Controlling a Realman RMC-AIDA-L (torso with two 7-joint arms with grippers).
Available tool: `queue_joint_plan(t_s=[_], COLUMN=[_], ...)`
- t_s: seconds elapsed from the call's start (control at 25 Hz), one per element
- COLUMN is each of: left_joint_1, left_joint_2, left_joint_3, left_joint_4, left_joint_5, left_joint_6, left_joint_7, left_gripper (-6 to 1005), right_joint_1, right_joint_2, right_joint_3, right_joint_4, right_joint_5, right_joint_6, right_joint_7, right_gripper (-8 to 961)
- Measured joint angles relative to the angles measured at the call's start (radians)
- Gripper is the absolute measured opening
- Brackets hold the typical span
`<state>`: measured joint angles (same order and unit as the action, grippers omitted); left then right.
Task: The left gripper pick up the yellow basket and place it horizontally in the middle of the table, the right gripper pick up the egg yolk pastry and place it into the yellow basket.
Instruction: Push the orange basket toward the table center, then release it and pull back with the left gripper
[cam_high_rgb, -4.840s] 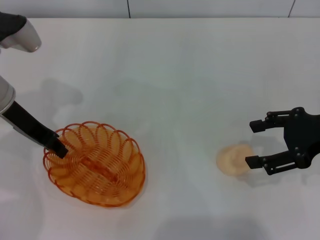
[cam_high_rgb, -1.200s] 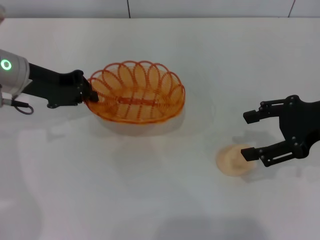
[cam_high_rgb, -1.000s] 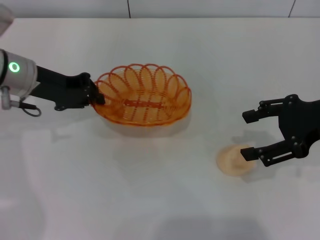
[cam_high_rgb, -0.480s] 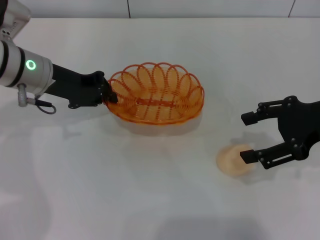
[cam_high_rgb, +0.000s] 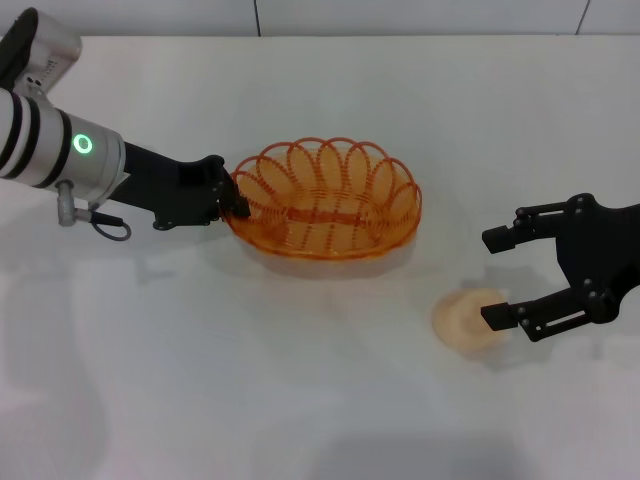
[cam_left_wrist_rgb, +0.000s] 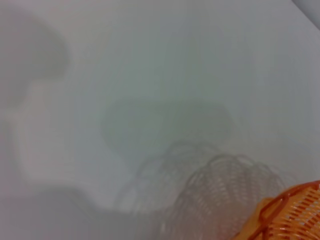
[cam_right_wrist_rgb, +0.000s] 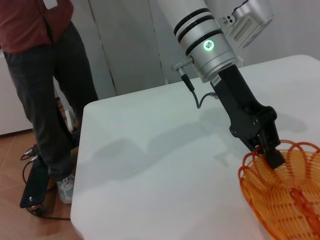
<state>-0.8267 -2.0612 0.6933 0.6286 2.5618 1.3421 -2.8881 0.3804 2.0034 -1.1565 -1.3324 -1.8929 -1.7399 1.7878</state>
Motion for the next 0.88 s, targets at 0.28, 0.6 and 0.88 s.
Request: queue_joint_plan(t_s=[0.28,0.6,0.88], left_joint_1=[0.007,0.009,0.003], left_joint_2=[-0.005,-0.005,-0.005], left_joint_3=[0.001,0.002,0.000], left_joint_4=[-0.024,-0.029,-0.028], left_joint_5=[0.004,0.002,0.000], left_joint_6=[-0.009,-0.011,-0.007], left_joint_7=[0.004,0.008,0.018], left_gripper=[161,169,176], right_joint_1=[-0.001,-0.004,-0.003], right_joint_2=[0.001,0.002,0.002], right_joint_3=[0.000,0.000,0.000], right_joint_4=[-0.001,-0.001,-0.001], right_joint_5=[0.000,0.000,0.000], right_joint_6=[-0.001,-0.006,-0.006], right_joint_7=[-0.001,0.000,0.000], right_gripper=[827,826,824])
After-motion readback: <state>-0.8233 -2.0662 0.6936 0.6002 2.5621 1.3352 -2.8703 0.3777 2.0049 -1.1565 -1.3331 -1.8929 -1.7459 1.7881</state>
